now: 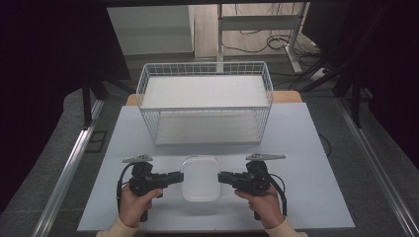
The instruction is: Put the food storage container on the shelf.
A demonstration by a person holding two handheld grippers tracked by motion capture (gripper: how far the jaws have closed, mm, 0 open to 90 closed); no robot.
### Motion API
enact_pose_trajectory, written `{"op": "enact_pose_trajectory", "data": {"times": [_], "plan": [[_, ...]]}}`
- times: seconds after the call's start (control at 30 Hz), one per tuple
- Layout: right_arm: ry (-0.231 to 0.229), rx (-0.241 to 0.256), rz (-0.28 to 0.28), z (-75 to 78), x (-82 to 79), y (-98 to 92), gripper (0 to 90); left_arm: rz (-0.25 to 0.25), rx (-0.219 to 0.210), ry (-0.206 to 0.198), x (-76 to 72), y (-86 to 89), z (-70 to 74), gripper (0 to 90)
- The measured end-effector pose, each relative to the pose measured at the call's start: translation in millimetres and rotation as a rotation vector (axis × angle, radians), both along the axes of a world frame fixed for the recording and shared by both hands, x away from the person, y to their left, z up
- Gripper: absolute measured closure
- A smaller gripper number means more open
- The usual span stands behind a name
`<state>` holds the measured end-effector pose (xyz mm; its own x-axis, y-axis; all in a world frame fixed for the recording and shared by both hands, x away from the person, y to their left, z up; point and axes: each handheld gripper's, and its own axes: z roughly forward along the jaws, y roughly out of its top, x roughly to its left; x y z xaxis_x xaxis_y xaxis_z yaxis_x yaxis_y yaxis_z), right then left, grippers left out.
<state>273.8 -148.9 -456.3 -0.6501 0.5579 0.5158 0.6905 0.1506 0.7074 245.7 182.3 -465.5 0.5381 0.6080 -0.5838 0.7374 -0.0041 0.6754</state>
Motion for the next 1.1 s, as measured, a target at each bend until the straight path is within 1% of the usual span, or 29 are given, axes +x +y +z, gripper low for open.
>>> {"op": "enact_pose_trajectory", "data": {"times": [0.07,0.17,0.37,0.4,0.5,0.53,0.63,0.77,0.8,0.87,0.93,0.97,1.0,1.03,1.07,1.1], "plan": [[-0.018,0.000,0.003,4.7,-2.1,0.4,80.7,0.000,0.006,-0.015,-1.7,0.4,3.7,78.8],[-0.036,0.005,0.008,11.1,-4.9,0.8,80.8,0.003,0.004,-0.025,-3.4,0.8,7.1,78.7],[-0.047,0.008,0.012,16.3,-6.2,0.8,80.9,0.005,0.001,-0.042,-5.2,1.0,12.0,78.6],[-0.052,0.010,0.014,18.1,-6.4,0.6,81.0,0.004,0.002,-0.050,-5.5,1.5,13.4,78.6],[-0.058,0.011,0.016,20.1,-6.7,0.9,81.0,0.006,-0.001,-0.052,-5.8,1.6,15.3,78.6],[-0.068,0.012,0.017,21.9,-6.8,1.0,81.0,0.003,0.008,-0.062,-5.1,2.1,18.6,78.5],[-0.073,0.015,0.016,24.6,-6.6,1.5,81.1,0.005,0.015,-0.072,-4.7,2.2,22.1,78.5],[-0.091,0.014,0.019,33.2,-4.3,2.8,81.2,0.009,0.013,-0.089,-2.7,2.9,29.4,78.3],[-0.101,0.017,0.022,37.1,-3.2,3.2,81.2,0.011,0.013,-0.095,-1.8,3.2,32.3,78.3],[-0.103,0.016,0.022,38.7,-2.7,3.3,81.2,0.013,0.012,-0.098,-1.2,3.3,34.2,78.3],[-0.111,0.018,0.024,44.2,-0.5,3.2,81.2,0.015,0.004,-0.107,0.4,3.1,38.0,78.3],[-0.112,0.018,0.024,46.2,0.1,3.3,81.2,0.015,0.006,-0.112,1.2,3.2,40.6,78.3],[-0.125,0.015,0.024,51.6,1.9,3.8,81.2,0.015,0.008,-0.119,2.1,3.3,43.2,78.2],[-0.125,0.015,0.024,51.6,1.9,3.8,81.2,0.015,0.009,-0.124,2.8,3.4,45.9,78.2],[-0.134,0.011,0.027,57.7,3.5,4.0,81.2,0.016,0.008,-0.128,3.4,3.5,48.7,78.3],[-0.134,0.011,0.027,57.7,3.5,4.0,81.2,0.015,0.009,-0.136,4.3,3.8,51.5,78.3]]}}
